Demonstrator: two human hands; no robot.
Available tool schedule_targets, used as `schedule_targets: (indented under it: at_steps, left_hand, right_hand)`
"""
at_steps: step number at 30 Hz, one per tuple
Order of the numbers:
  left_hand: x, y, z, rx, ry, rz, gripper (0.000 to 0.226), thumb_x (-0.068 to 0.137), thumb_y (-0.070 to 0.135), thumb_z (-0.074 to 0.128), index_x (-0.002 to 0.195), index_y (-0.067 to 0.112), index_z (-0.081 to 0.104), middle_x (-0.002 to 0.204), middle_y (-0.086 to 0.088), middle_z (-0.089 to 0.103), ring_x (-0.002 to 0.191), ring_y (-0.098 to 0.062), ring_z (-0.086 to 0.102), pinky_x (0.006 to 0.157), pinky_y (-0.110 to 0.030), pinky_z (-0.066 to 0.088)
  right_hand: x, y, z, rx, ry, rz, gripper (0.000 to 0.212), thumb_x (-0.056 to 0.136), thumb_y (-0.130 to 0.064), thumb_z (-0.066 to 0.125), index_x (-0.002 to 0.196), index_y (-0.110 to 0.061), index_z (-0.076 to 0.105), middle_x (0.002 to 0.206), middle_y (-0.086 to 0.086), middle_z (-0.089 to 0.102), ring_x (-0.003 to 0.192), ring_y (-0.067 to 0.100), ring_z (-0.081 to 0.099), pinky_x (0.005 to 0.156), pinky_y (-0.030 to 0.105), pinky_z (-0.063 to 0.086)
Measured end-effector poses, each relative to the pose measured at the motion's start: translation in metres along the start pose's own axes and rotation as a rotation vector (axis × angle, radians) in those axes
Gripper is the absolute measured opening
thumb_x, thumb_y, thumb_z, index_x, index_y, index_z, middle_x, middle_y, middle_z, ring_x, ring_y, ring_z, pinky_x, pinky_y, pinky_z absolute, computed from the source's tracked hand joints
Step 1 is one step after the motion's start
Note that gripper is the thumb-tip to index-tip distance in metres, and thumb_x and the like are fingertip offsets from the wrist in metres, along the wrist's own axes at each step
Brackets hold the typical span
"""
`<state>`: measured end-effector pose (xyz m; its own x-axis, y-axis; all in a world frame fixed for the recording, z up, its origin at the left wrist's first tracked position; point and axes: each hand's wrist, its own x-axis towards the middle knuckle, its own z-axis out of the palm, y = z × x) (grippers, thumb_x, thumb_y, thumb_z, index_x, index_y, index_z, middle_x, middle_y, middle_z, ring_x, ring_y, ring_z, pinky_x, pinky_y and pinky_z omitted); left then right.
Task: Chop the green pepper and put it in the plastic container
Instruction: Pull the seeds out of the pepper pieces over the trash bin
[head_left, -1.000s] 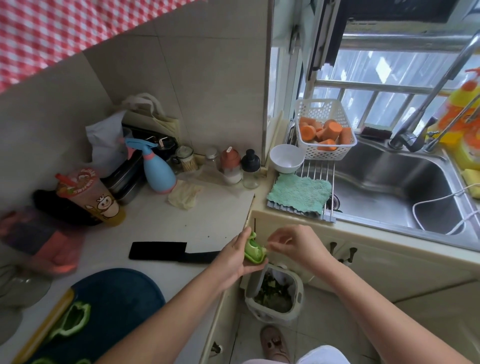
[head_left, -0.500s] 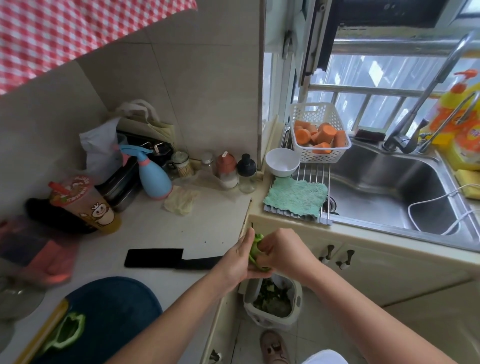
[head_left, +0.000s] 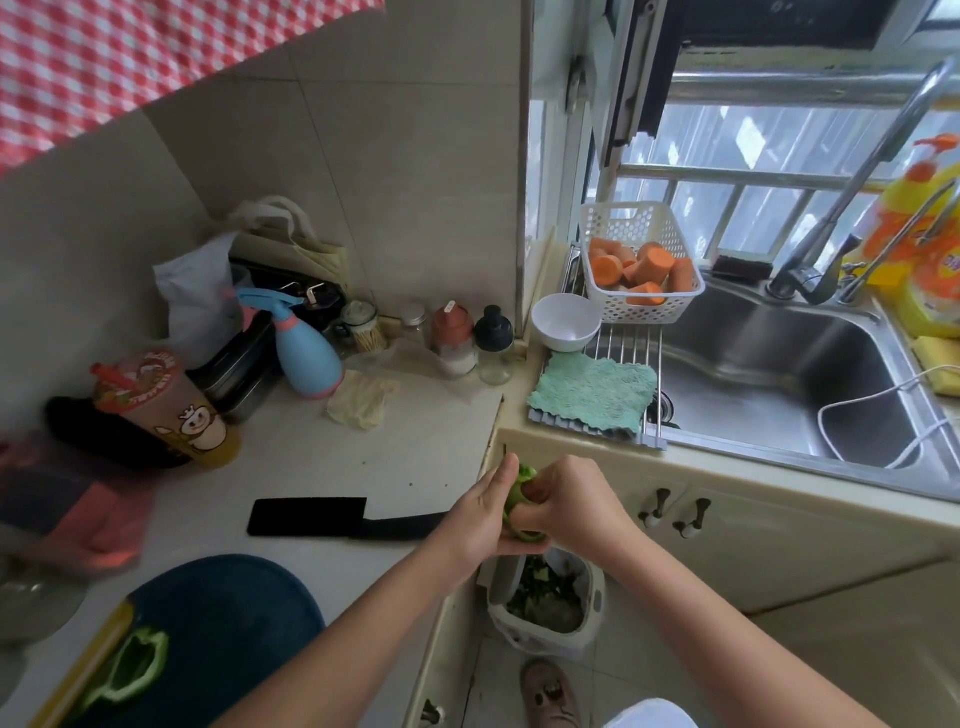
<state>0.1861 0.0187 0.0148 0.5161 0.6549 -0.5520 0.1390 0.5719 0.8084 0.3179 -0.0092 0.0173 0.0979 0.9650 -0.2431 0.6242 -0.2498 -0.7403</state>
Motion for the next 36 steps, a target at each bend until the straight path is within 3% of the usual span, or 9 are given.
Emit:
schedule_targets:
  at_steps: [5,12,17,20,22,25,29,31,36]
  left_hand:
    - [-0.003,0.005,0.002,0.054,-0.002,-0.005,0.054,0.087,0.055,0.038,0.121,0.016,0.052,0.115,-0.012,0.062,0.096,-0.026,0.068,0.084,-0.04,0.056]
    - [-0.001,0.004,-0.002,0.109,-0.006,-0.038,0.048,0.096,0.047,0.036,0.118,0.007,0.052,0.111,-0.022,0.064,0.09,-0.032,0.069,0.082,-0.04,0.057]
    - [0.002,0.001,-0.003,0.142,0.028,-0.027,0.05,0.097,0.047,0.033,0.118,0.005,0.051,0.107,-0.024,0.064,0.084,-0.033,0.07,0.069,-0.033,0.059]
    - [0.004,0.001,-0.004,0.183,0.032,-0.017,0.049,0.097,0.048,0.032,0.116,0.006,0.05,0.104,-0.022,0.065,0.079,-0.031,0.07,0.067,-0.032,0.059]
    - [0.005,0.0,-0.004,0.219,0.033,-0.001,0.048,0.097,0.048,0.032,0.114,0.007,0.05,0.098,-0.019,0.064,0.074,-0.027,0.07,0.068,-0.033,0.059]
    - [0.009,0.001,-0.004,0.186,0.07,-0.012,0.051,0.096,0.049,0.033,0.109,0.004,0.053,0.094,-0.019,0.062,0.074,-0.028,0.068,0.069,-0.039,0.059]
    - [0.012,0.003,-0.005,0.11,0.133,-0.058,0.05,0.097,0.047,0.032,0.099,0.002,0.055,0.088,-0.018,0.06,0.071,-0.029,0.065,0.055,-0.037,0.058]
    - [0.01,0.0,-0.009,0.086,0.124,-0.08,0.048,0.099,0.045,0.031,0.097,0.003,0.053,0.09,-0.017,0.058,0.067,-0.027,0.064,0.048,-0.031,0.054]
    - [0.007,-0.013,-0.021,0.1,0.141,0.021,0.042,0.099,0.039,0.03,0.114,0.004,0.049,0.102,-0.012,0.058,0.077,-0.027,0.066,0.061,-0.033,0.056]
  right_hand:
    - [-0.002,0.0,-0.002,0.135,-0.018,0.06,0.014,0.068,-0.012,0.068,0.065,0.001,0.067,0.06,0.02,0.064,0.041,0.01,0.044,0.04,0.023,0.038]
    - [-0.004,0.002,-0.007,0.27,-0.102,0.16,0.014,0.074,-0.01,0.066,0.065,-0.001,0.069,0.051,0.004,0.048,0.044,0.012,0.031,0.04,0.02,0.026]
    - [-0.006,0.007,-0.011,0.41,-0.157,0.156,0.01,0.082,-0.012,0.068,0.083,-0.012,0.078,0.074,0.012,0.071,0.061,0.01,0.057,0.062,0.027,0.05]
    - [-0.006,0.009,-0.015,0.428,-0.184,0.155,0.01,0.083,-0.013,0.07,0.089,-0.012,0.078,0.081,0.007,0.074,0.068,0.005,0.064,0.068,0.016,0.052]
    - [-0.004,0.008,-0.017,0.344,-0.174,0.117,0.012,0.082,-0.015,0.072,0.092,-0.012,0.077,0.079,0.0,0.074,0.068,0.001,0.066,0.065,0.012,0.051]
    - [-0.004,0.004,-0.017,0.076,-0.081,-0.011,0.015,0.084,-0.018,0.069,0.098,-0.015,0.075,0.086,-0.003,0.073,0.076,0.005,0.067,0.072,0.022,0.055]
    - [-0.005,0.0,-0.012,-0.269,0.117,-0.269,0.014,0.088,-0.017,0.064,0.095,-0.014,0.076,0.083,0.006,0.071,0.075,0.02,0.064,0.075,0.036,0.052]
    - [-0.002,0.002,-0.018,-0.288,0.189,-0.263,0.017,0.09,-0.02,0.063,0.097,-0.012,0.076,0.086,0.005,0.073,0.076,0.02,0.067,0.08,0.033,0.054]
    - [0.005,0.013,-0.032,-0.399,0.05,-0.197,0.024,0.094,-0.023,0.055,0.098,-0.01,0.074,0.096,0.005,0.074,0.084,0.017,0.068,0.085,0.03,0.054]
